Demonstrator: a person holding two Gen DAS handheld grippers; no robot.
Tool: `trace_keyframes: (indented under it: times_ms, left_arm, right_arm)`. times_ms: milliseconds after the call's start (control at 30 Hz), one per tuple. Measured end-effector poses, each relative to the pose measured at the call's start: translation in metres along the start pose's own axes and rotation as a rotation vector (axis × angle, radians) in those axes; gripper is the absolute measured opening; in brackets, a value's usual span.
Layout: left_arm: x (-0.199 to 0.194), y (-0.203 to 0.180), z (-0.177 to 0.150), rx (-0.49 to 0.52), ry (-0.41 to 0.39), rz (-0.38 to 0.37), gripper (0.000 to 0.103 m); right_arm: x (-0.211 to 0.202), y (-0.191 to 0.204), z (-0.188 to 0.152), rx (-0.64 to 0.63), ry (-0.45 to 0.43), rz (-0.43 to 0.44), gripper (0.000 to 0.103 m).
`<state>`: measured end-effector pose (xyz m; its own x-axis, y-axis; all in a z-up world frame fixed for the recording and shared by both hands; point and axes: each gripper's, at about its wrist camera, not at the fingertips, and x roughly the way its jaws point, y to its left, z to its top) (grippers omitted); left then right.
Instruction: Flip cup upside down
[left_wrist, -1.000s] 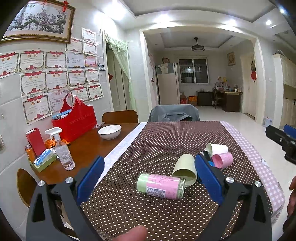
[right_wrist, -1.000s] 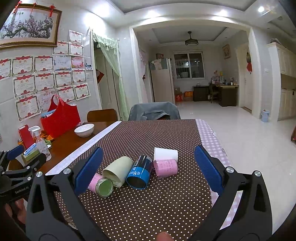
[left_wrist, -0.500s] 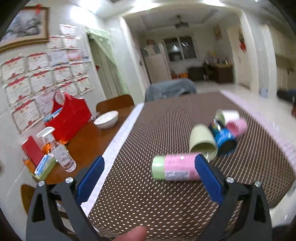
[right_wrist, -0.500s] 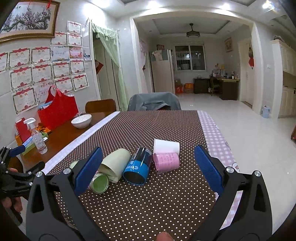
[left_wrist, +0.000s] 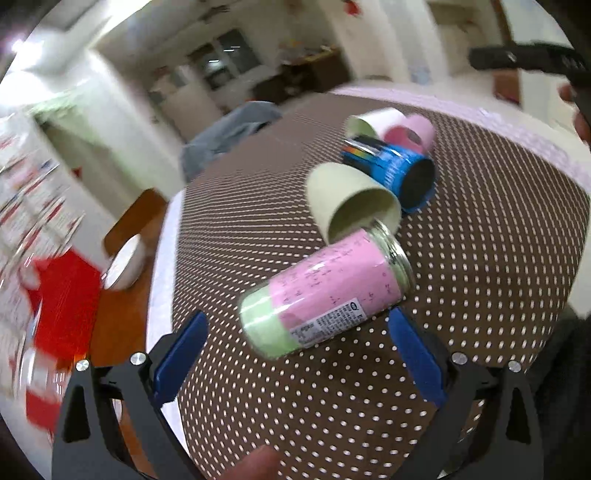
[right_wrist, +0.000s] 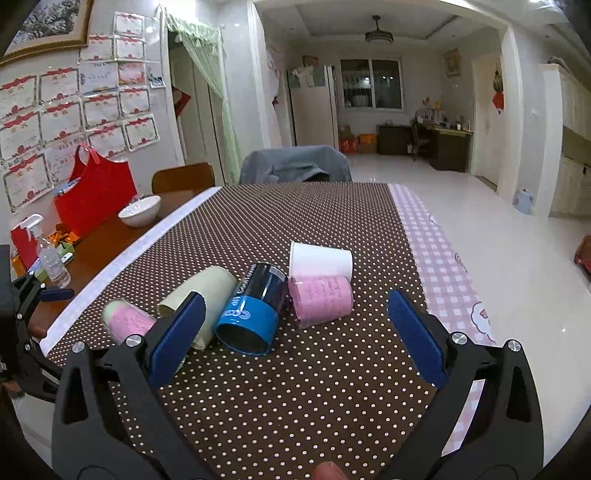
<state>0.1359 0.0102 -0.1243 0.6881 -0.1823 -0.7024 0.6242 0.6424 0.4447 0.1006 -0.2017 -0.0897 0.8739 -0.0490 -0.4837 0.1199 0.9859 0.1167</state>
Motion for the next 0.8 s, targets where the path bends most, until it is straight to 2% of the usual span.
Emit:
trace_keyframes:
  times_ms: [67, 200, 500, 800]
  left_arm:
    - [0.011, 0.001, 0.003, 0.074, 0.023, -0.055, 0.096]
    - [0.027, 0.004, 0.008, 0.201, 0.053, -0.099, 0.096]
    - [0.059, -0.007, 0.02, 0.479, 0.118, -0.273, 0.096]
    - [0.091, -0.008, 0.038, 0.563, 0.16, -0.36, 0.096]
  right_arm:
    - [0.004, -0.001, 0.0, 0.003, 0.008, -0.007, 0.097]
    - [0.013, -0.004, -0.001, 0.017, 0.029, -0.018, 0.097]
    - [0.024, -0.013, -0.003, 0.042, 0.063, -0.043, 0.097]
    - [0.027, -0.026, -0.004, 0.067, 0.075, -0.058, 0.097]
